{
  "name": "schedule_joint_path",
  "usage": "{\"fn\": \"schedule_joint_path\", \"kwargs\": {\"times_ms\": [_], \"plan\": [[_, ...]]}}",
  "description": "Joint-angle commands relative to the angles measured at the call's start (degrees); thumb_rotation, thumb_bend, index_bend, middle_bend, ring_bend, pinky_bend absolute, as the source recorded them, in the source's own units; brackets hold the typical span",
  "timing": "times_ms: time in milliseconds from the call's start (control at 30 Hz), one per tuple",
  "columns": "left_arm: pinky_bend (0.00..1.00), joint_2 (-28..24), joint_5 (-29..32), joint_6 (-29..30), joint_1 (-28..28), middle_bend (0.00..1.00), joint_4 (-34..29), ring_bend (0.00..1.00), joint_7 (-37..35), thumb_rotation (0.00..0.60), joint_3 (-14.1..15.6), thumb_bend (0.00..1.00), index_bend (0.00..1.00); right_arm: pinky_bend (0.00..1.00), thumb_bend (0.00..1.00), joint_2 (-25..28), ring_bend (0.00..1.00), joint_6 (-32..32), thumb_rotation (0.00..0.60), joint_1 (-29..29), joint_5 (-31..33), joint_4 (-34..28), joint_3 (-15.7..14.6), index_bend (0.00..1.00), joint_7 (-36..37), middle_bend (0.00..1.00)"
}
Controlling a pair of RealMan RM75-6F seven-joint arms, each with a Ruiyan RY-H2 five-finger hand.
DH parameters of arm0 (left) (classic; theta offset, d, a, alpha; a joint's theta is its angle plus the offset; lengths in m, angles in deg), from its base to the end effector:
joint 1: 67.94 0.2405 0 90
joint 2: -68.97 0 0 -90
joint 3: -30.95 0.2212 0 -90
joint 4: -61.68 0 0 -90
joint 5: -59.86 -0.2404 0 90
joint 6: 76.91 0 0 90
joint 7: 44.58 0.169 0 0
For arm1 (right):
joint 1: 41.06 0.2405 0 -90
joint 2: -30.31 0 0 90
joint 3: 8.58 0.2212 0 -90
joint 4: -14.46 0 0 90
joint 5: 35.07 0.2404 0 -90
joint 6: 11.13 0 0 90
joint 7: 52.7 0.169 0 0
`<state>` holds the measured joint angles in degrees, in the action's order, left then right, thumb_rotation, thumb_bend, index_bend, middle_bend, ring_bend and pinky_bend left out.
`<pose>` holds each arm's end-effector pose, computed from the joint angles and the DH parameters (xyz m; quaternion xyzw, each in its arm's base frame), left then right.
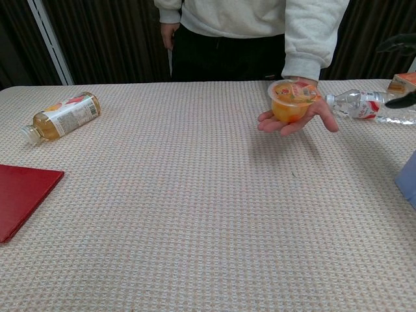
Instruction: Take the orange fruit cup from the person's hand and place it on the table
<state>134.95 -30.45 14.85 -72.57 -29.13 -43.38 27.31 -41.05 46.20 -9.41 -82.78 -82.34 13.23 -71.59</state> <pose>-0.2736 0.2063 0.1242 -0.5908 -0.3301 -0.4357 0.5934 -0.1812 -0.3751 0.0664 0.5822 -0.4868 0.3809 0.5281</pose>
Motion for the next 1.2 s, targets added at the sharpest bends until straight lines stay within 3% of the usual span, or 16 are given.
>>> {"fn": "schedule_joint_path", "kwargs": {"times_ms": [33,300,867,1133,1200], "plan": [[0.0,-0.2,0.4,-0.3,0.0,0.0,-0.2,0.0,-0.2,0.6,0.0,0.09,0.0,0.01,0.13,-3.1,0.0,-0.8,0.6,3.8,3.6,2.2,1.6,0.11,-3.1,0.06],[0.0,-0.6,1.4,-1.3,-0.1,0.0,-0.9,0.0,-0.8,0.6,-0.1,0.09,0.0,0.06,0.16,-7.4,0.09,-1.4,0.6,8.2,8.1,4.8,1.9,0.14,-4.6,0.14],[0.0,-1.4,2.6,-2.8,-0.3,0.0,-2.2,0.0,-1.7,0.6,-0.1,0.09,0.0,0.06,0.17,-13.9,0.0,-1.9,0.6,14.3,10.0,9.3,0.2,0.13,-7.1,0.1],[0.0,-1.7,3.3,-3.3,-0.4,0.0,-2.6,0.0,-2.3,0.6,-0.1,0.09,0.0,0.06,0.17,-16.6,0.0,-2.3,0.6,16.3,11.4,13.7,-0.7,0.13,-8.0,0.09],[0.0,-1.8,3.2,-3.5,-0.4,0.0,-2.7,0.0,-2.3,0.6,-0.1,0.09,0.0,0.09,0.19,-17.3,0.04,-2.5,0.6,16.7,11.6,14.9,-1.4,0.14,-8.5,0.13]]}}
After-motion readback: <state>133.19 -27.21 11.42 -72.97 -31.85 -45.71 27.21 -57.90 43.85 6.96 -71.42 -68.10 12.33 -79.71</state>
